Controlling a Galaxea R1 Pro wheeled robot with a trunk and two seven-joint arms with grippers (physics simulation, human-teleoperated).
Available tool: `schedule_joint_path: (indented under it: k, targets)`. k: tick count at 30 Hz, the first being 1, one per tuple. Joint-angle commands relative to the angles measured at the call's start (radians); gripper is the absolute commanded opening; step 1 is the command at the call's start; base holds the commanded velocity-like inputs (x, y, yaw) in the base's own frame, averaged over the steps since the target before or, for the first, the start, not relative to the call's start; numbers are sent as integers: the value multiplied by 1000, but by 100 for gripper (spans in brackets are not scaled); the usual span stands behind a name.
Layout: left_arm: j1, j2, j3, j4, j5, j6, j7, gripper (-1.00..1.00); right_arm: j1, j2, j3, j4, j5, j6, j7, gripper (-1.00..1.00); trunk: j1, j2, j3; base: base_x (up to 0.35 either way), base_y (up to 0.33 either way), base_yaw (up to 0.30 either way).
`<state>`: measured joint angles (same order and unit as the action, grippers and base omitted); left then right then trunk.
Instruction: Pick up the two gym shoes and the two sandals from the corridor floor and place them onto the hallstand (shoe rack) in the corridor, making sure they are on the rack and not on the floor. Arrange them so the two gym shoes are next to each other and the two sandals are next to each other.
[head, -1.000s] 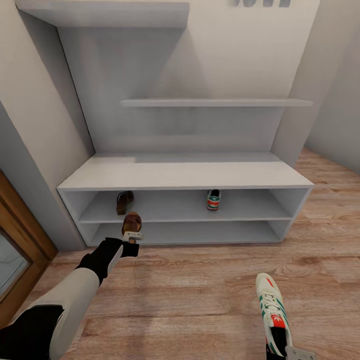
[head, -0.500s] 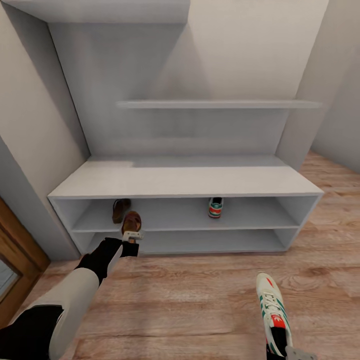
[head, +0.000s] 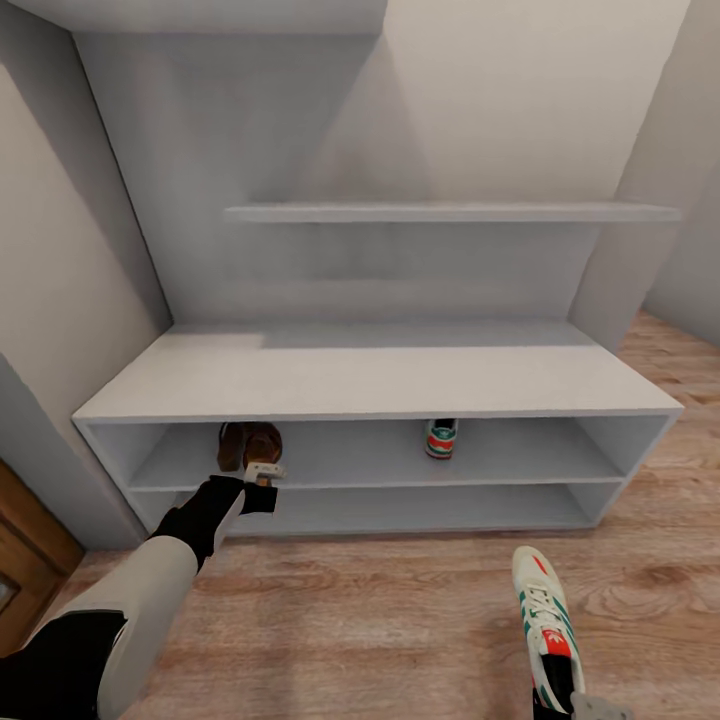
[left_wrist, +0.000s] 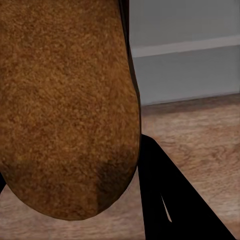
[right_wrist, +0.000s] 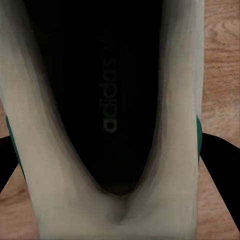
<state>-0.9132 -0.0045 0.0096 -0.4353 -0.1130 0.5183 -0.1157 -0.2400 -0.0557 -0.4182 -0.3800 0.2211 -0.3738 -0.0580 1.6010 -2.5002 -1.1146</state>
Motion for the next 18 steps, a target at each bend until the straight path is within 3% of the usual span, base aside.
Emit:
schedule_joint_path:
  k: [1,10,18]
  targets:
    - [0,0,1,-2,-14,5,-9,-100,-1,0,-5,1,11,-4,-3,-100,0,0,-1,21,7,0]
    - [0,0,1,-1,-13,4,-9,-100,-1,0,-5,1,11,-4,-3,-100,0,0,-1,248,1,0]
    - [0,0,5,0,-14,3,-9,-100,-1,0,-5,1,11,-3,-3,-100,0,0,-1,134,0,0]
